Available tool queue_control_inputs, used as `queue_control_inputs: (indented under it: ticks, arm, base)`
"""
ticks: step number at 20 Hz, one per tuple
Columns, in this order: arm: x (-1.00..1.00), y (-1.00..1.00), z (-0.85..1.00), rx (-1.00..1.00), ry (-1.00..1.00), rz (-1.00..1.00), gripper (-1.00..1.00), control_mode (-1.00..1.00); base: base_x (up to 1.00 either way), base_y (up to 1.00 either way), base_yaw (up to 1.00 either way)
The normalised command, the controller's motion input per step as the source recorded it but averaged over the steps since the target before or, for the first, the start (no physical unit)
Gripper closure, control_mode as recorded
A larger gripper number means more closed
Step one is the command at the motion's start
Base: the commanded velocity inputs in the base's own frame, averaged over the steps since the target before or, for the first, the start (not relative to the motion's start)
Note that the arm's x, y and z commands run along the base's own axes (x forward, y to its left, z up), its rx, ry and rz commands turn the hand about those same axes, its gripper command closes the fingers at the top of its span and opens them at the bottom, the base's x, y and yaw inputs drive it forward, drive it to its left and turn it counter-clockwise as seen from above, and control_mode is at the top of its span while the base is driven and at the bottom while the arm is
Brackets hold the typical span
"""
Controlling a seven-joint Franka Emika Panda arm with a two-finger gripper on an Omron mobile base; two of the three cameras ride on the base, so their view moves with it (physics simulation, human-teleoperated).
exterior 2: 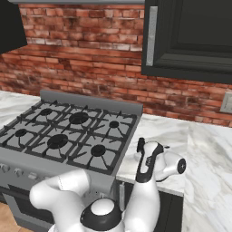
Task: Take 2 condiments from the cabinet and move them on the counter near the stove.Make sure the condiments are lined up with each other, next to each other.
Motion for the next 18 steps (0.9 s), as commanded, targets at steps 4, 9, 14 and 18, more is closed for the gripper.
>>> queue_control_inputs:
  ticks: [4, 9, 14, 18]
  arm:
    - [0.11, 0.0, -0.09, 0.01, 0.0, 0.0, 1.0, -1.0]
    - [0.09, 0.0, -0.1, 0.01, 0.0, 0.0, 1.0, -1.0]
    - [0.06, 0.0, -0.13, 0.0, 0.0, 0.0, 1.0, -1.0]
    - [0.0, 0.0, -0.13, 0.0, 0.0, 0.0, 1.0, -1.0]
  base:
    - [0.0, 0.0, 0.0]
    - [0.0, 0.0, 0.0]
    - [0.0, 0.0, 0.0]
    - [0.0, 0.0, 0.0]
